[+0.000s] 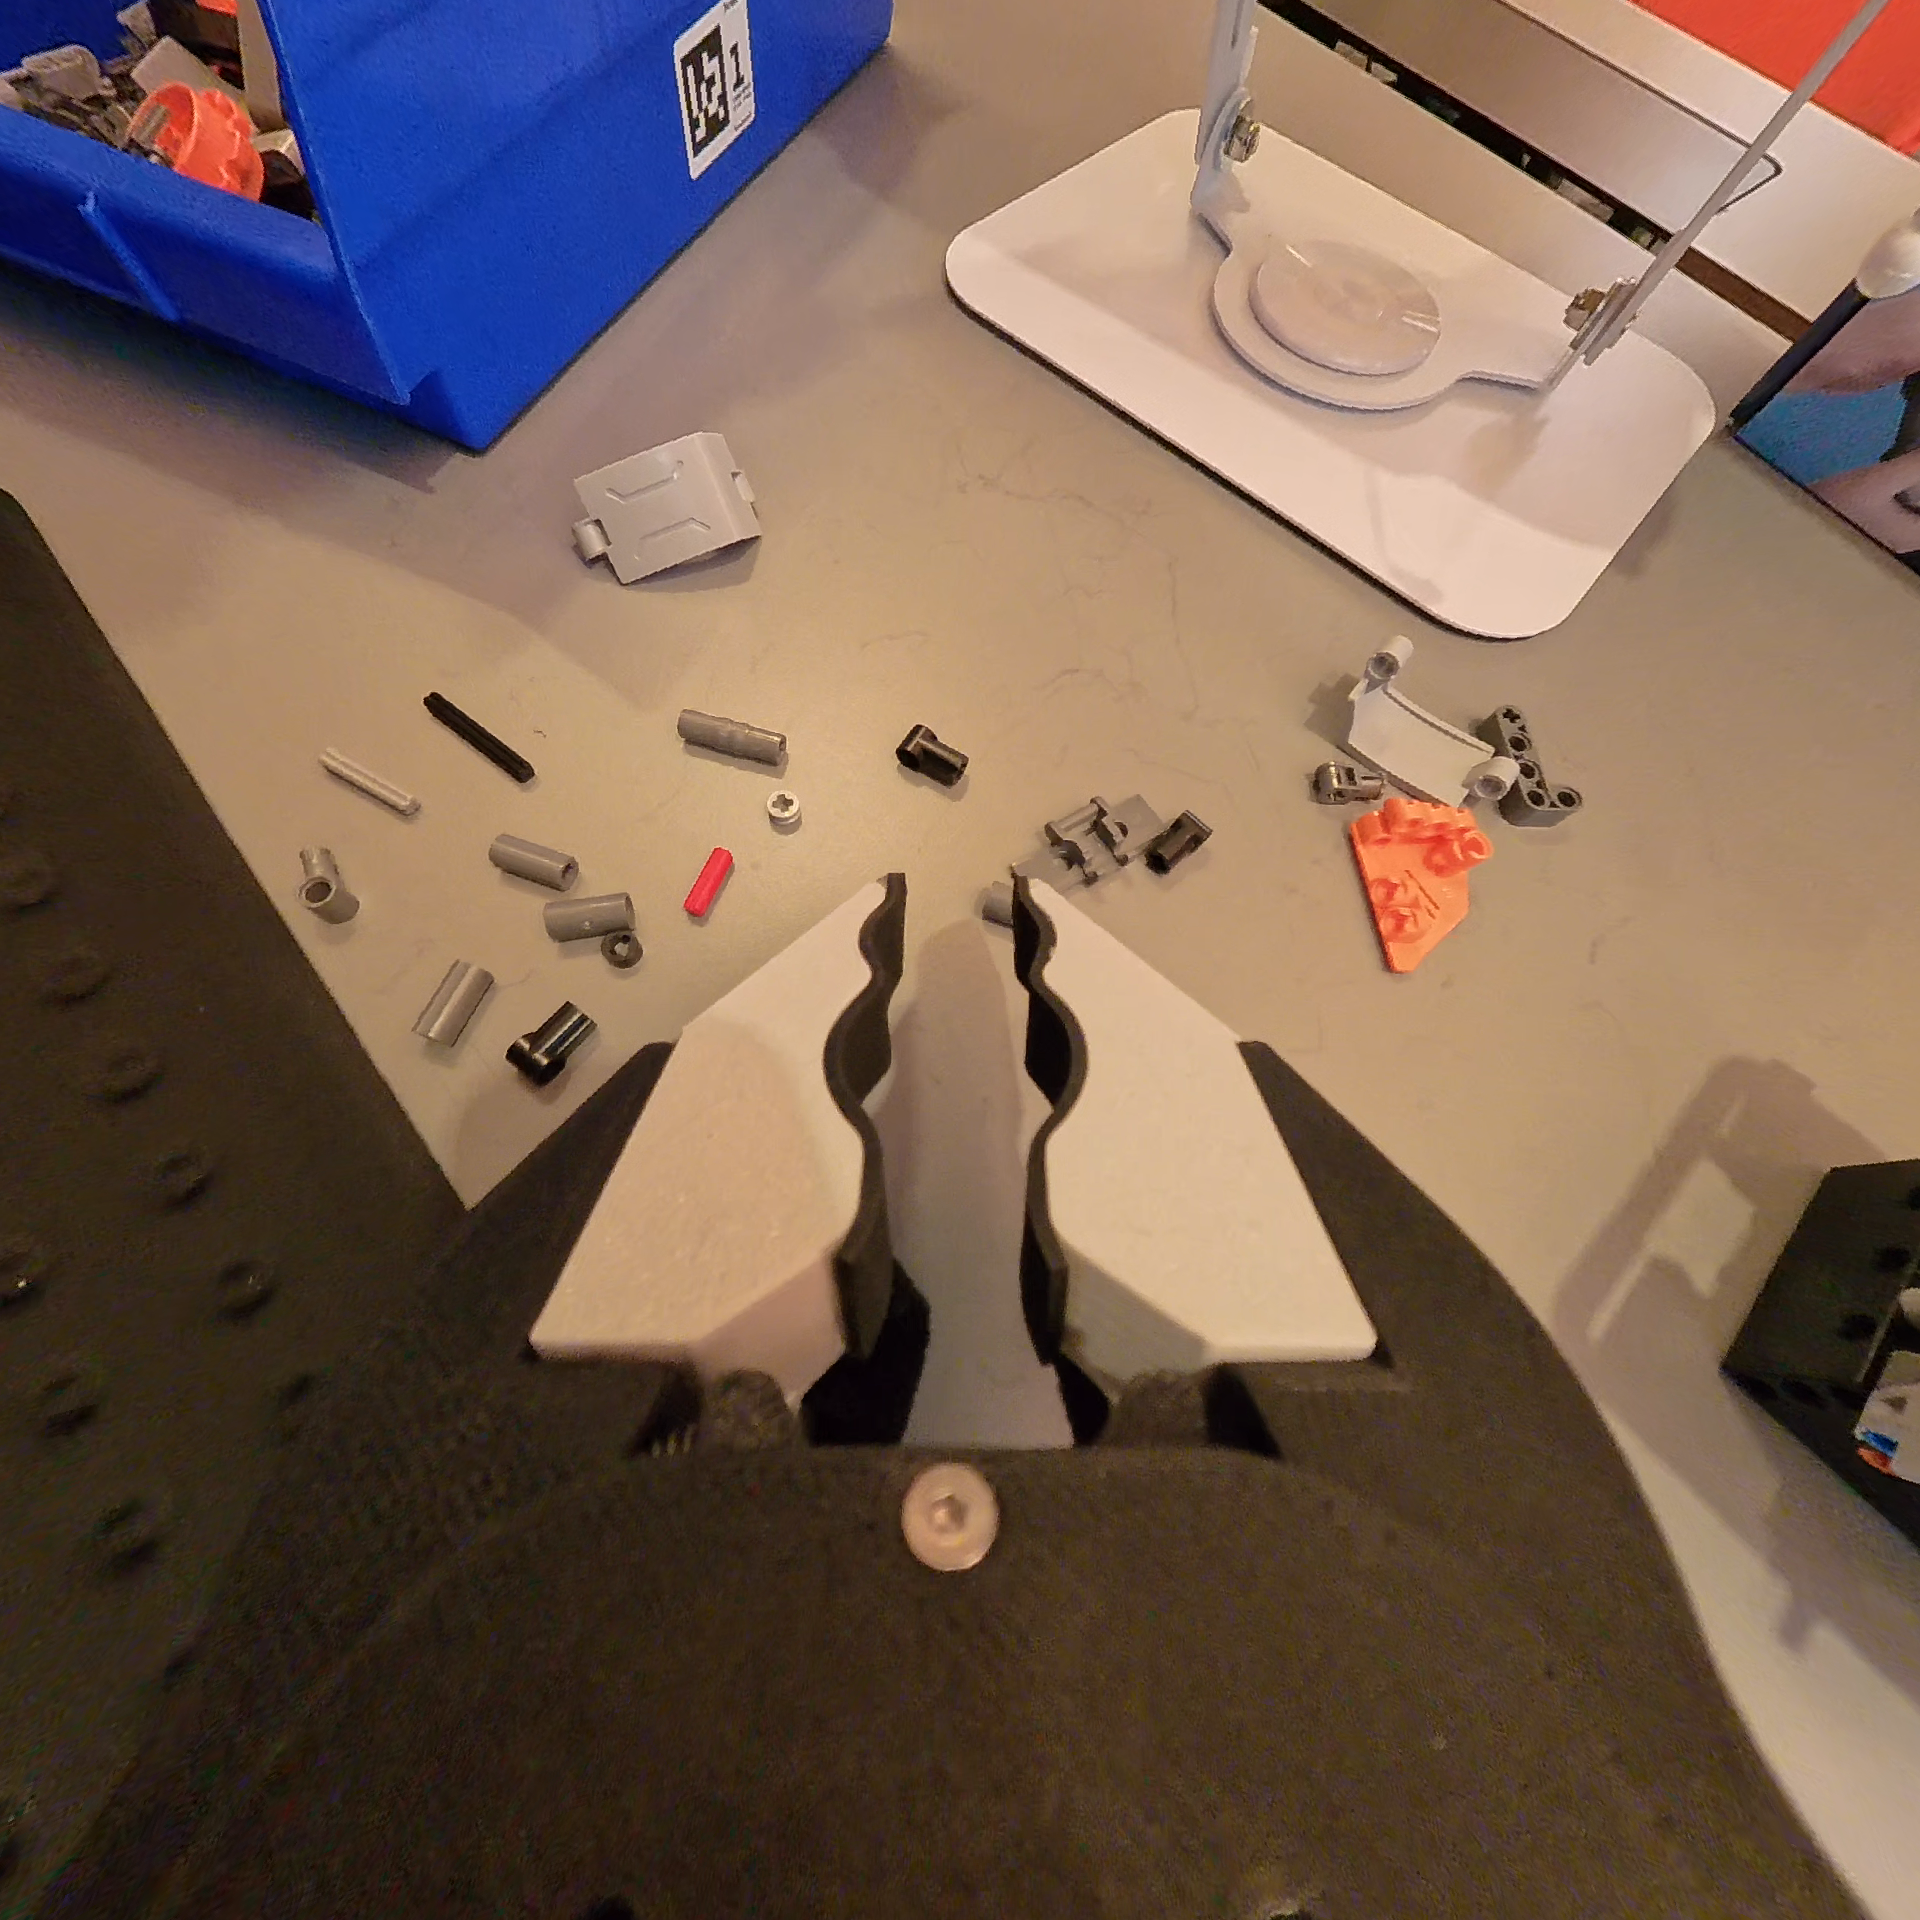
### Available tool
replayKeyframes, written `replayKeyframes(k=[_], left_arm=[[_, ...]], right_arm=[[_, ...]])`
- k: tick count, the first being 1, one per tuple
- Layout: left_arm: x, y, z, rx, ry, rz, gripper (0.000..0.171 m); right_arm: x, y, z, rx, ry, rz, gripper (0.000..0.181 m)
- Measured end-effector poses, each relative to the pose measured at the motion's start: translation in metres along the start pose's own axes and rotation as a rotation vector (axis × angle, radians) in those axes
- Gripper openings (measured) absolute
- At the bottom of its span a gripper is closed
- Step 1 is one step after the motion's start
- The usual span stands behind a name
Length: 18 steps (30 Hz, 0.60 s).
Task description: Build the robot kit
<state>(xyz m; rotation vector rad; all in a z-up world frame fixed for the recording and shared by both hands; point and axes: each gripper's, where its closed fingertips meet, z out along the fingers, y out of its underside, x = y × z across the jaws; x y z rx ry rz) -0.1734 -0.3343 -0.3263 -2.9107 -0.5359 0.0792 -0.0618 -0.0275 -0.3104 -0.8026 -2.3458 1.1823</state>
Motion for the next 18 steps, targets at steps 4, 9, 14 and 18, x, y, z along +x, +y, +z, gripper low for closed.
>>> replayKeyframes(k=[4,9,14,18], left_arm=[[-0.001,-0.0027,0.0037,0.022,0.005,-0.009,0.002],[-0.0033,-0.0023,0.0047,0.018,0.007,0.003,0.01],[-0.0036,0.0002,0.0091,0.01,0.023,-0.001,0.015],[-0.0054,0.006,0.0084,-0.02,0.031,-0.004,0.007]], right_arm=[[0.0001,-0.0002,-0.0002,0.002,-0.001,0.002,0.018],[0.0,-0.0001,-0.0002,0.001,-0.002,0.002,0.018],[0.0005,-0.0004,-0.0006,0.005,-0.001,0.006,0.018],[0.0006,-0.0006,-0.0009,0.006,-0.001,0.006,0.018]])
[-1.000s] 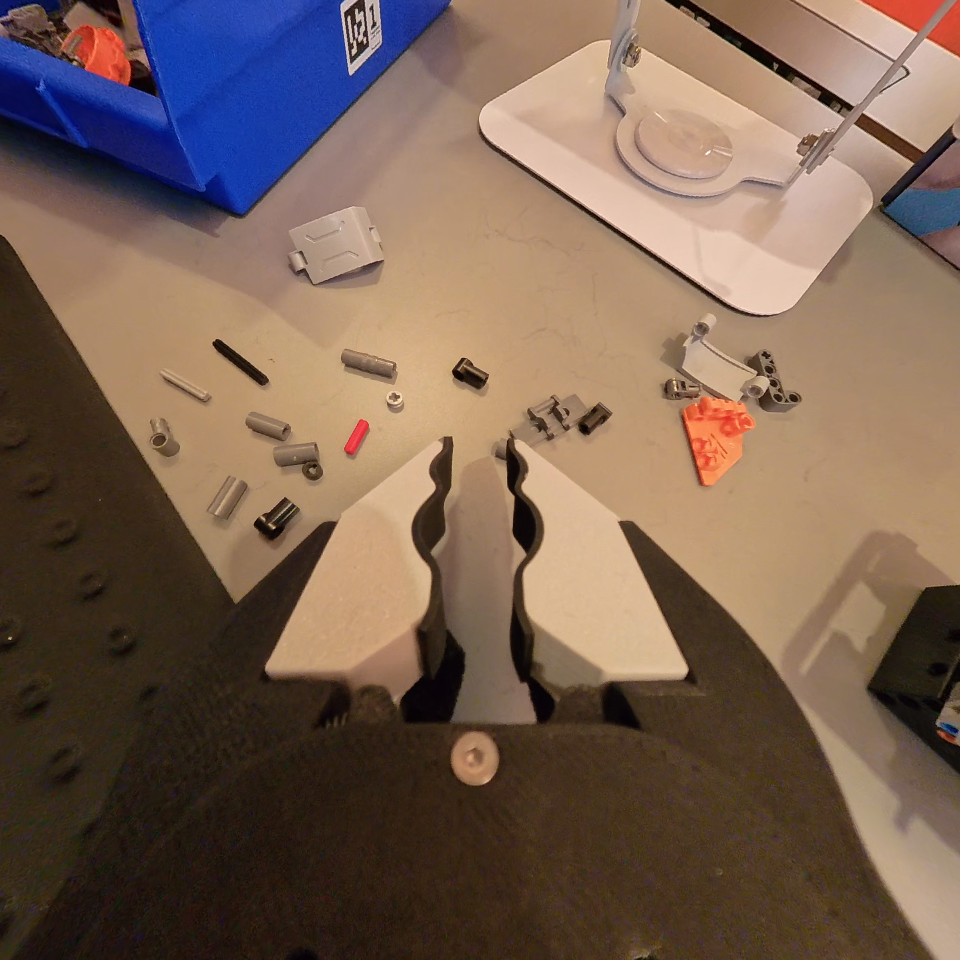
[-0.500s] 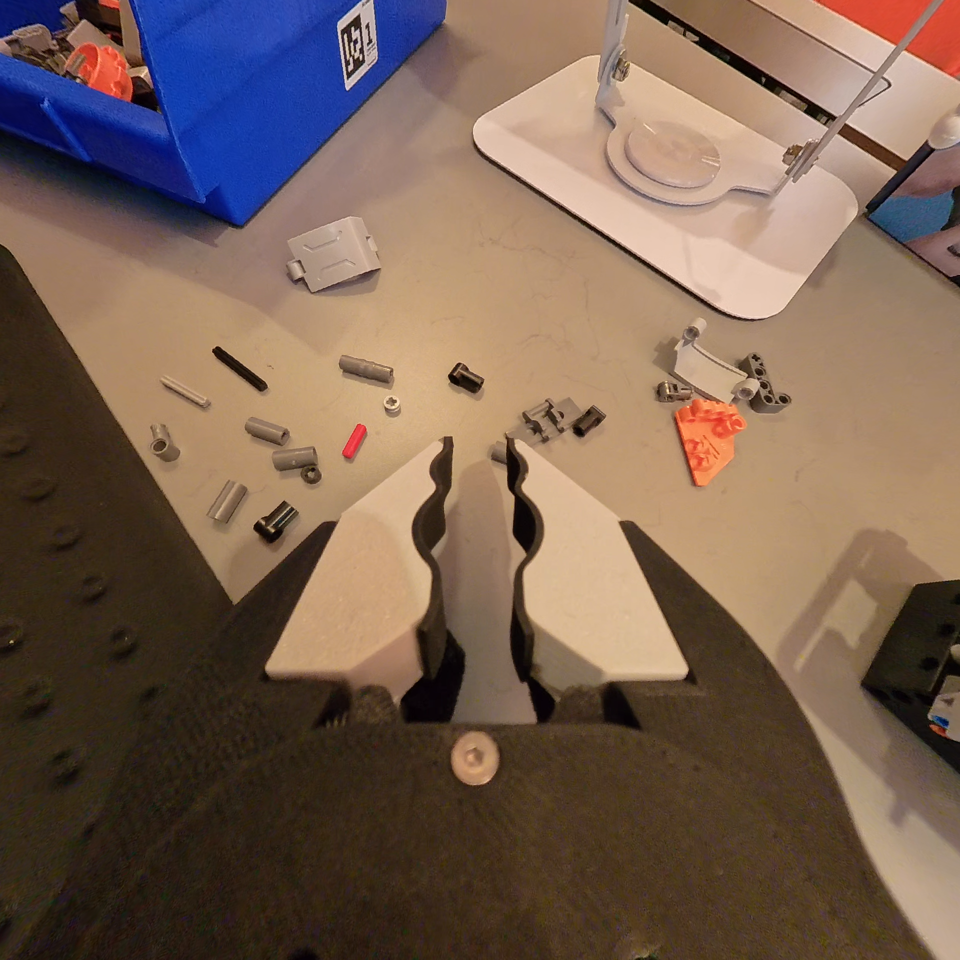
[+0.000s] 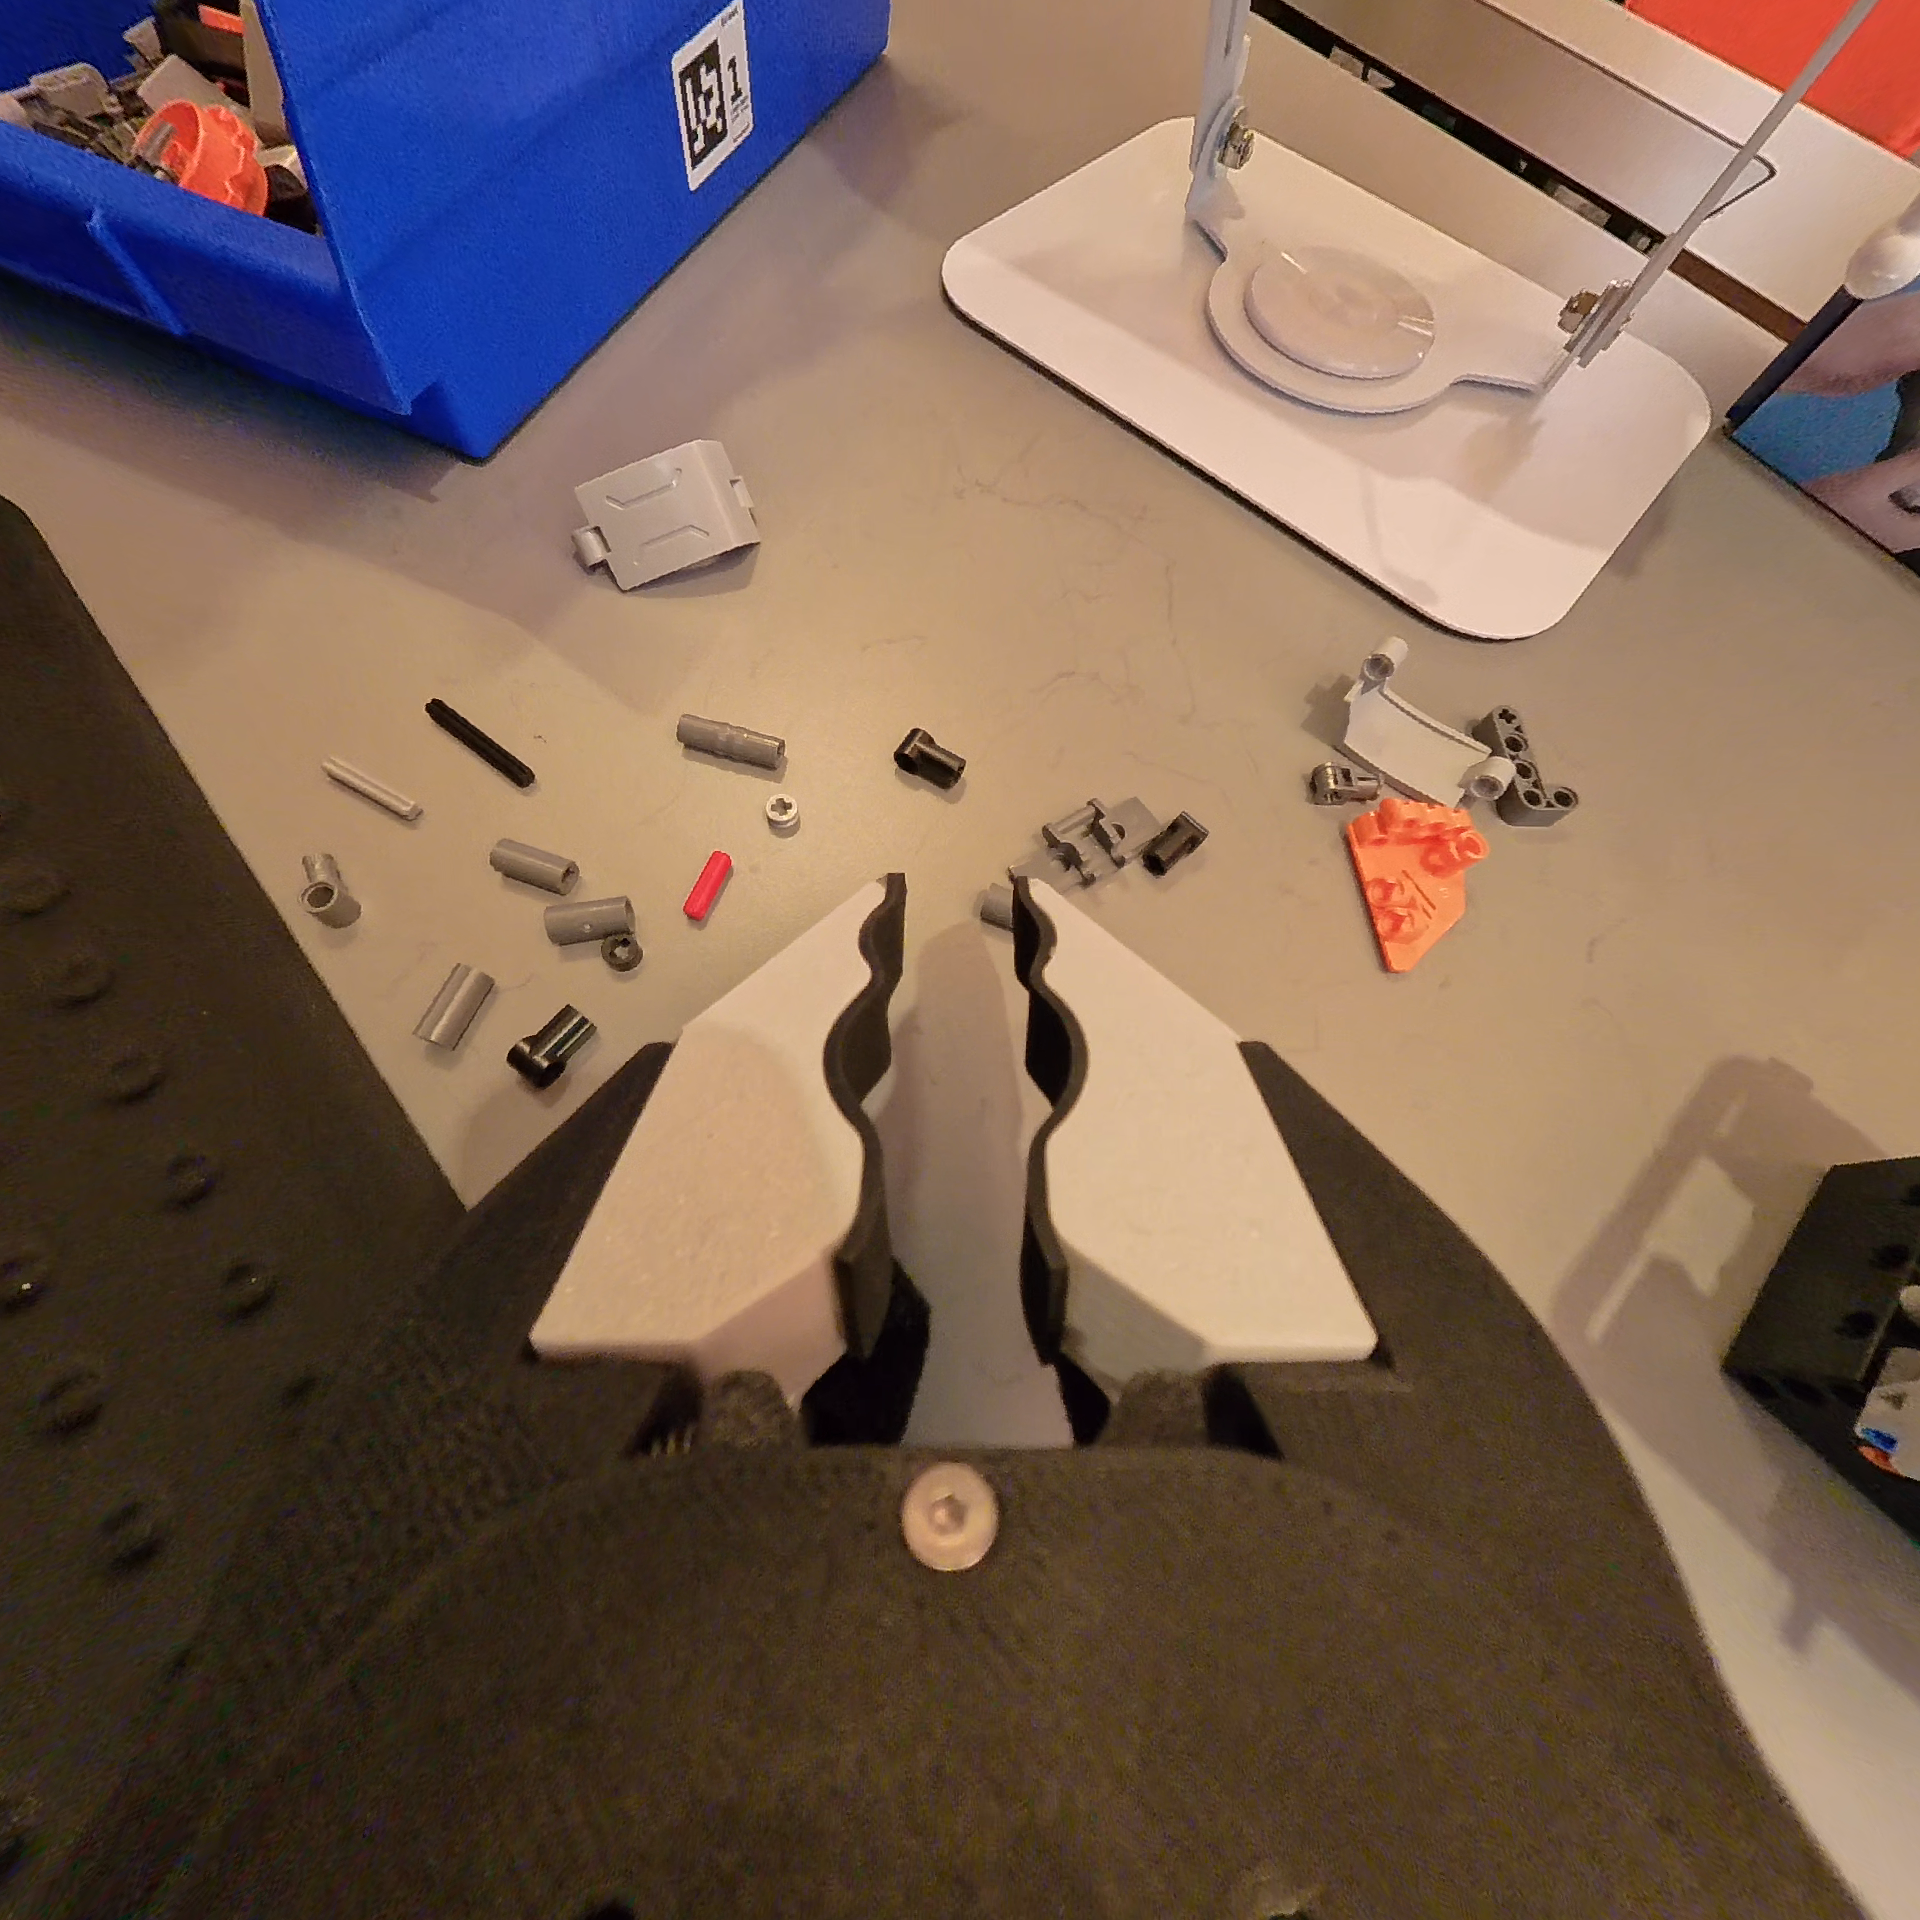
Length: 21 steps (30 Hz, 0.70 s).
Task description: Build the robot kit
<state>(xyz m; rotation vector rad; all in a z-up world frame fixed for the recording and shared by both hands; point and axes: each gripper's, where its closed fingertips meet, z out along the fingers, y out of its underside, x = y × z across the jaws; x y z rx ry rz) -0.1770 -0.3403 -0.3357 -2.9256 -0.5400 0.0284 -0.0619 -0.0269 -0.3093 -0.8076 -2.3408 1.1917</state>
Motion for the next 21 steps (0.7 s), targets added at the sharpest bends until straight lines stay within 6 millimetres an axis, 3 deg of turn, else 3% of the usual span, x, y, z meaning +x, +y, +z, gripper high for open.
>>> replayKeyframes(k=[5,9,13,15,19,21], left_arm=[[0.006,-0.001,-0.003,0.022,0.028,-0.015,0.006],[0.028,-0.015,-0.045,0.097,0.074,-0.015,0.006],[0.091,-0.059,-0.102,0.25,0.187,0.107,0.006],[0.13,-0.088,-0.114,0.306,0.22,0.192,0.006],[0.21,-0.137,-0.099,0.365,0.294,0.31,0.006],[0.232,-0.152,-0.078,0.352,0.294,0.297,0.006]], right_arm=[[0.0,0.0,0.0,0.001,0.0,0.001,0.018],[0.001,0.0,0.0,0.003,0.002,0.004,0.018],[0.0,0.0,0.001,-0.004,0.0,0.002,0.018],[0.0,0.001,0.001,-0.01,-0.001,0.0,0.018],[0.001,0.001,0.001,-0.01,0.003,-0.002,0.018],[0.001,0.0,0.0,-0.001,0.007,0.003,0.017]])
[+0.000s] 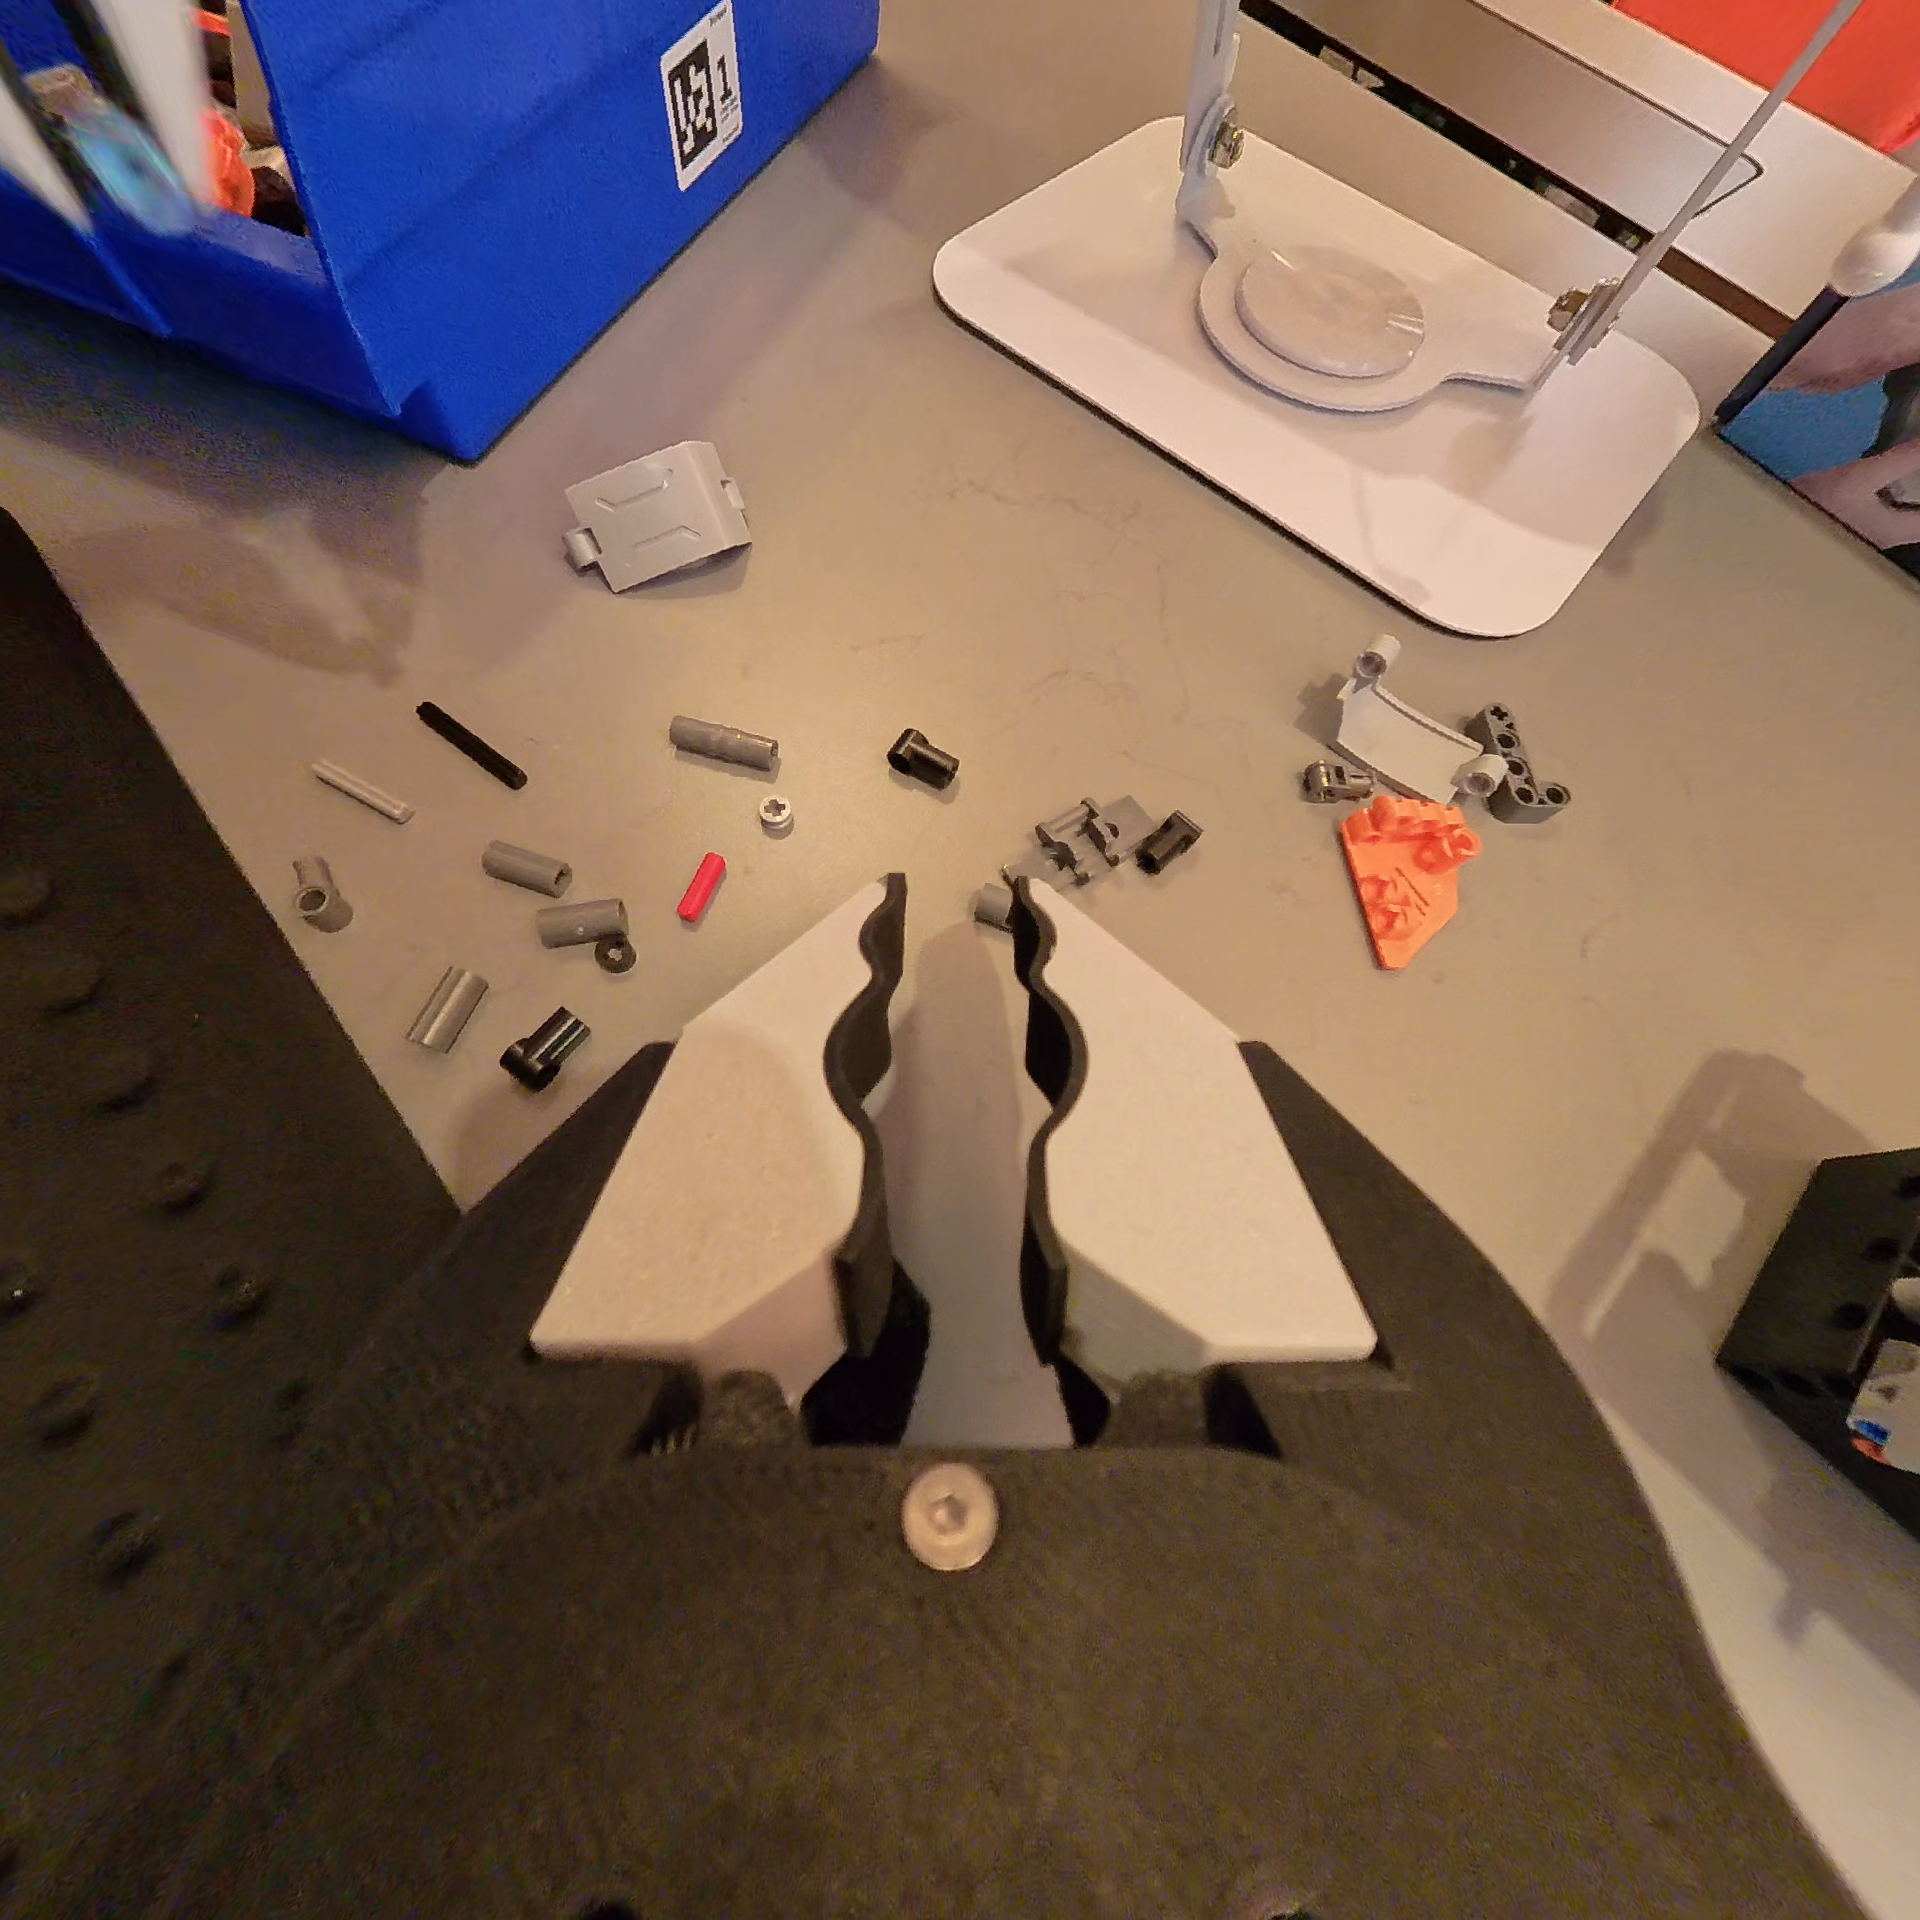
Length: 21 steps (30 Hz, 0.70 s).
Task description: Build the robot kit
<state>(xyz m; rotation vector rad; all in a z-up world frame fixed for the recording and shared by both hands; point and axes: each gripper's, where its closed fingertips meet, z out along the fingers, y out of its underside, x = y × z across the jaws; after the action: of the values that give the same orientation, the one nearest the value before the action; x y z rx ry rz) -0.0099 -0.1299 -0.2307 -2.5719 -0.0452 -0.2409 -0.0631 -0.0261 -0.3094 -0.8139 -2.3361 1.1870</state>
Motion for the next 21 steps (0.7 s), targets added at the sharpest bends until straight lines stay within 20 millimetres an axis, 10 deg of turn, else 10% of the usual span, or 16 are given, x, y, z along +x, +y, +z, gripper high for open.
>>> replayKeyframes(k=[11,17,21], left_arm=[[-0.024,0.03,0.093,-0.245,-0.236,-0.045,0.006],[-0.026,0.032,0.095,-0.221,-0.249,-0.047,0.011],[-0.021,0.006,0.054,-0.075,-0.207,-0.064,0.009]], right_arm=[[-0.001,-0.001,0.0,0.004,-0.001,-0.006,0.018],[0.0,0.0,0.0,-0.001,0.001,-0.004,0.018],[0.001,0.001,0.0,-0.003,0.007,-0.002,0.018]])
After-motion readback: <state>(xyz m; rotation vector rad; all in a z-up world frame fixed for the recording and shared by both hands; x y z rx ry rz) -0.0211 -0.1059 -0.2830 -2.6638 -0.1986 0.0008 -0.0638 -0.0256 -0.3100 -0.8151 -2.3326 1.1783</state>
